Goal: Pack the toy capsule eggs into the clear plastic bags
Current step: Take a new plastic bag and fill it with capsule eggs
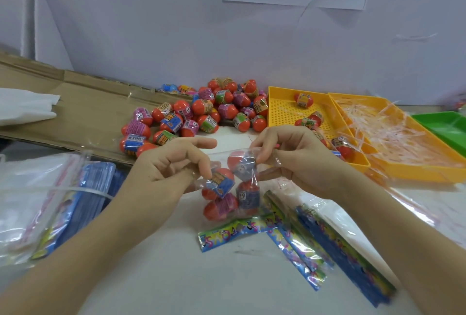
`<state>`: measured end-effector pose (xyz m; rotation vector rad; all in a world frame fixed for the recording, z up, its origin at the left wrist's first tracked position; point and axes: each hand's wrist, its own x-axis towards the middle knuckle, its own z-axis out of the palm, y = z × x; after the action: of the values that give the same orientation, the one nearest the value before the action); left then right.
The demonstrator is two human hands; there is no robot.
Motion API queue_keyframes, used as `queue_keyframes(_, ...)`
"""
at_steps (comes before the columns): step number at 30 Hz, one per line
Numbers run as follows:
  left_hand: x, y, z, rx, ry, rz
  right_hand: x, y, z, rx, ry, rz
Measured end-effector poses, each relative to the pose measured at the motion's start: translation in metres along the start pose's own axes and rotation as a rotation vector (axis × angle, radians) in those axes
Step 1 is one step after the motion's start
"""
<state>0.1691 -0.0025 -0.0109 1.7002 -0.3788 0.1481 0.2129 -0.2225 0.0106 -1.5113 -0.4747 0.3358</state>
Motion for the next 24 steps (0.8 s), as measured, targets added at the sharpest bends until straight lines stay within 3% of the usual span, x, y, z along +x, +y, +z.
queue_keyframes(11, 0.001, -0.007, 0.0, 0.032, 0.017, -0.112, -0.002, 0.012, 0.001, -0.148, 0.0, 0.013)
queue_keyframes(24, 0.001, -0.01, -0.002, 0.149, -0.032, -0.143, -0.009, 0.026, 0.005, -0.412, 0.07, -0.151)
